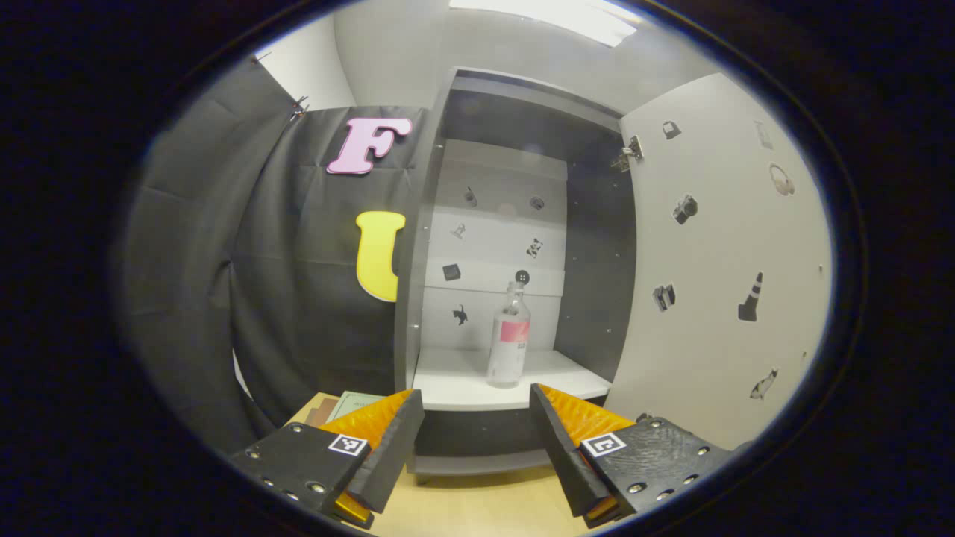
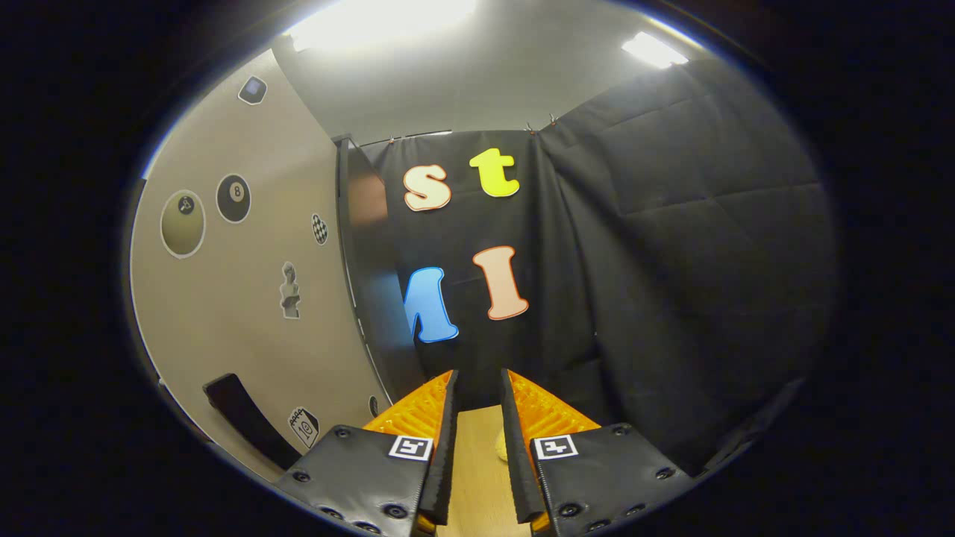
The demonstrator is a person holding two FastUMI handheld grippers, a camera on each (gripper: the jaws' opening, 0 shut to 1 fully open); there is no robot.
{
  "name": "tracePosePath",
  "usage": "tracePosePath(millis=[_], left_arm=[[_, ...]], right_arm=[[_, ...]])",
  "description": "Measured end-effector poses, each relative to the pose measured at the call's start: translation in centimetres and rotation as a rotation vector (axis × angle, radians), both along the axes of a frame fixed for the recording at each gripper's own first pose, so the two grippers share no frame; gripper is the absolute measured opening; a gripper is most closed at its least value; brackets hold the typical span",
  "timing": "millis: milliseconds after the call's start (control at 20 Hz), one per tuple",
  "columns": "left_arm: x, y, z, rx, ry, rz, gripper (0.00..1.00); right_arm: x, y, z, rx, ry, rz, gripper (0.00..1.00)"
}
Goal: Open the cabinet door with the right hand, grasp the bottle in the cabinet with the left hand and place it on the coaster, then close the cabinet door with the right hand.
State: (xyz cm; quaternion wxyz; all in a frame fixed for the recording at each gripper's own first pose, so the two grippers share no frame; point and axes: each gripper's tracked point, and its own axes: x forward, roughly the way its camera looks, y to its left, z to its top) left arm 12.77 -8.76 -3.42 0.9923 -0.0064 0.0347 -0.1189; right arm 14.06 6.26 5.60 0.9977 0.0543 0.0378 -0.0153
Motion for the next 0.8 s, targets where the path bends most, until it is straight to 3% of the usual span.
tracePosePath(millis=[150, 250, 350, 400, 450, 500, 550, 800], left_arm=[[3.5, -1.8, 2.1, 0.01, -0.021, -0.012, 0.88], [6.1, -2.8, 3.2, 0.016, -0.025, -0.023, 0.86], [8.6, -3.6, 4.3, 0.018, -0.033, -0.031, 0.86], [9.8, -4.0, 4.8, 0.013, -0.039, -0.038, 0.86], [10.9, -4.4, 5.2, 0.006, -0.044, -0.045, 0.88], [12.0, -4.7, 5.5, -0.002, -0.048, -0.05, 0.86], [13.2, -5.2, 5.7, -0.011, -0.049, -0.059, 0.86], [17.3, -7.5, 4.7, -0.015, -0.026, -0.107, 0.86]], right_arm=[[1.5, -0.2, -0.5, -0.006, -0.004, 0.026, 0.43], [2.4, 0.1, -1.3, -0.001, 0.013, 0.052, 0.6], [3.0, 0.4, -2.2, -0.012, 0.04, 0.079, 0.86], [3.6, 0.5, -2.4, -0.026, 0.039, 0.089, 0.8], [3.9, 0.6, -2.3, -0.043, 0.027, 0.1, 0.82], [4.2, 0.7, -2.3, -0.062, 0.018, 0.103, 0.94], [4.4, 0.3, -2.5, -0.085, 0.017, 0.101, 0.97], [4.9, 0.0, -3.9, -0.032, 0.043, 0.102, 0.98]])
